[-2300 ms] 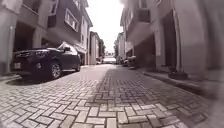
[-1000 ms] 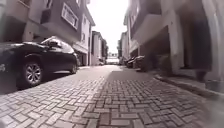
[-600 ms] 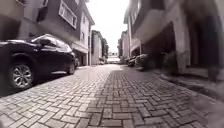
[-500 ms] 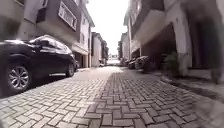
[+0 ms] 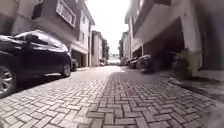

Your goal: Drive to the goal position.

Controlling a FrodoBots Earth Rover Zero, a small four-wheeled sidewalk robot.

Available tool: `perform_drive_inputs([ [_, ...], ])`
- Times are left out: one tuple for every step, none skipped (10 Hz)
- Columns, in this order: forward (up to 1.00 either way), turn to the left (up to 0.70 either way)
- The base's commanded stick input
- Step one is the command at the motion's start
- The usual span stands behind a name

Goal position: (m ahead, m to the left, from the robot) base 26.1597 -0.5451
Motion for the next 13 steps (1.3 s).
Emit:
perform_drive_inputs([
  [1.00,-0.25],
  [1.00,-0.10],
  [1.00,0.00],
  [1.00,0.00],
  [1.00,0.00],
  [1.00,0.00],
  [1.00,0.00],
  [1.00,0.00],
  [1.00,0.00],
  [1.00,0.00],
  [1.00,0.00],
  [1.00,0.00],
  [1.00,0.00],
])
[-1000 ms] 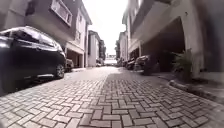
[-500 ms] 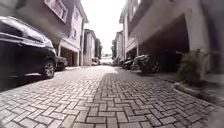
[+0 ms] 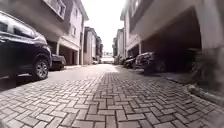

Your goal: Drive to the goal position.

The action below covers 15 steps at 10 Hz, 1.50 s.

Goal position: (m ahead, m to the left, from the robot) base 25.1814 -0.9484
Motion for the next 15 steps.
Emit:
perform_drive_inputs([
  [1.00,0.07],
  [1.00,0.21],
  [1.00,0.20],
  [1.00,0.13],
  [1.00,0.00],
  [1.00,0.00],
  [1.00,0.00],
  [1.00,0.00],
  [1.00,0.00],
  [1.00,0.00],
  [1.00,0.00],
  [1.00,0.00],
  [1.00,0.00],
  [1.00,0.00],
  [1.00,0.00],
])
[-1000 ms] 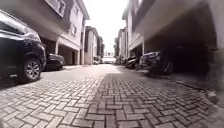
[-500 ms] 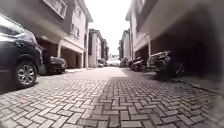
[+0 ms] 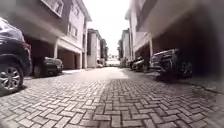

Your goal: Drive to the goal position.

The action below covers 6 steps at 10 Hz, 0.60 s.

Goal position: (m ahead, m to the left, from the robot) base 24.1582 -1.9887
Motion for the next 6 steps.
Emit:
perform_drive_inputs([
  [1.00,0.00],
  [1.00,0.00],
  [1.00,0.00],
  [1.00,0.00],
  [1.00,0.00],
  [1.00,0.00],
])
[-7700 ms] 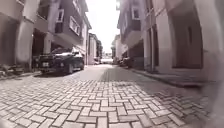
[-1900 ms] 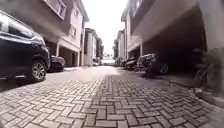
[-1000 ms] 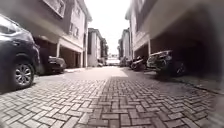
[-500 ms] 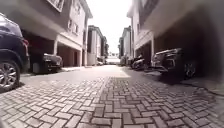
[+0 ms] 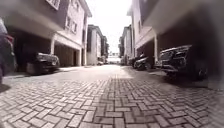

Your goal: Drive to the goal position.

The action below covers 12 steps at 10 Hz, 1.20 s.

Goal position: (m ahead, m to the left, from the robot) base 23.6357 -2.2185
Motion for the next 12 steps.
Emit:
perform_drive_inputs([
  [1.00,0.00],
  [1.00,-0.13],
  [1.00,0.00],
  [1.00,0.00],
  [1.00,0.00],
  [1.00,0.00],
  [1.00,0.00],
  [1.00,0.00],
  [1.00,-0.14],
  [1.00,-0.25],
  [1.00,-0.07],
  [1.00,-0.15],
])
